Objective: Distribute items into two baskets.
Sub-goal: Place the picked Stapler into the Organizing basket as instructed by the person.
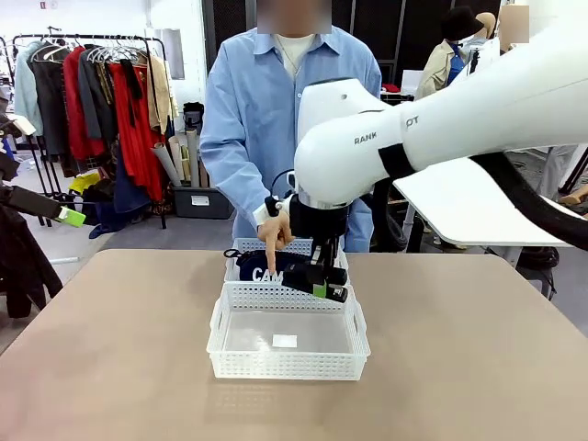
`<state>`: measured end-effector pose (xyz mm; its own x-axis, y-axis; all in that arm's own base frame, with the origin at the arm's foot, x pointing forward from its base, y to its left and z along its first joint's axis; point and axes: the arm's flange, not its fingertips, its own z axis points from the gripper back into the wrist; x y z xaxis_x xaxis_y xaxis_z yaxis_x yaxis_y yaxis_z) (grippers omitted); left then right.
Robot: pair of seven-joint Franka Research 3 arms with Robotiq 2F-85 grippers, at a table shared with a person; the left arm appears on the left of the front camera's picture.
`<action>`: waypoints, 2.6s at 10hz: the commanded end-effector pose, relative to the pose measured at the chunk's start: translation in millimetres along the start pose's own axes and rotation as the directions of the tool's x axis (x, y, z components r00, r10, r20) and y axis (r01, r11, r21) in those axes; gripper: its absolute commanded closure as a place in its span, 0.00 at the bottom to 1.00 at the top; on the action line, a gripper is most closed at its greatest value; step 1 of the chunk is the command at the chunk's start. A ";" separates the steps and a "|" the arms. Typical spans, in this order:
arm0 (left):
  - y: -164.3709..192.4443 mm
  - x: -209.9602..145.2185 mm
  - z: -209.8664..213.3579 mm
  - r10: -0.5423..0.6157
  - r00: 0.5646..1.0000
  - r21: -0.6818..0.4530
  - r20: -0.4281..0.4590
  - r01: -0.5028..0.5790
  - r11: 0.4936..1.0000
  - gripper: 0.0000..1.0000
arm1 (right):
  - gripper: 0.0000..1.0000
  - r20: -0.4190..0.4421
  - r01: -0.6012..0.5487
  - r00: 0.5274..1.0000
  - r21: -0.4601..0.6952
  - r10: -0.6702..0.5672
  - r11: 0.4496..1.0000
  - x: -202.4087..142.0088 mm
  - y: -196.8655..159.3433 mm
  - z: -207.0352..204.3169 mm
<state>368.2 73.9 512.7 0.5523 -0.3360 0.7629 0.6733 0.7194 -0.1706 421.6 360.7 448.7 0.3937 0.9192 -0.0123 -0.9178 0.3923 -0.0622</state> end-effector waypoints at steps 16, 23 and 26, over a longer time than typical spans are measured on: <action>-0.3 1.5 1.4 0.007 1.000 -0.005 0.003 -0.007 1.000 0.00 | 1.00 0.056 -0.306 0.951 0.012 0.305 0.952 13.7 -13.0 -107.0; -0.3 1.5 1.4 0.007 1.000 -0.005 0.003 -0.007 1.000 0.00 | 0.42 0.061 -0.340 0.940 0.062 0.337 0.938 20.4 -18.5 -120.9; -0.3 1.5 1.4 0.007 1.000 -0.005 0.003 -0.007 1.000 0.00 | 0.00 0.052 -0.333 0.943 0.059 0.330 0.941 18.6 -17.7 -114.9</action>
<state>368.2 73.8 512.7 0.5524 -0.3361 0.7628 0.6737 0.7190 -0.1711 450.8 369.8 325.5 0.0834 0.9965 0.0053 -0.9964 0.0835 -0.0177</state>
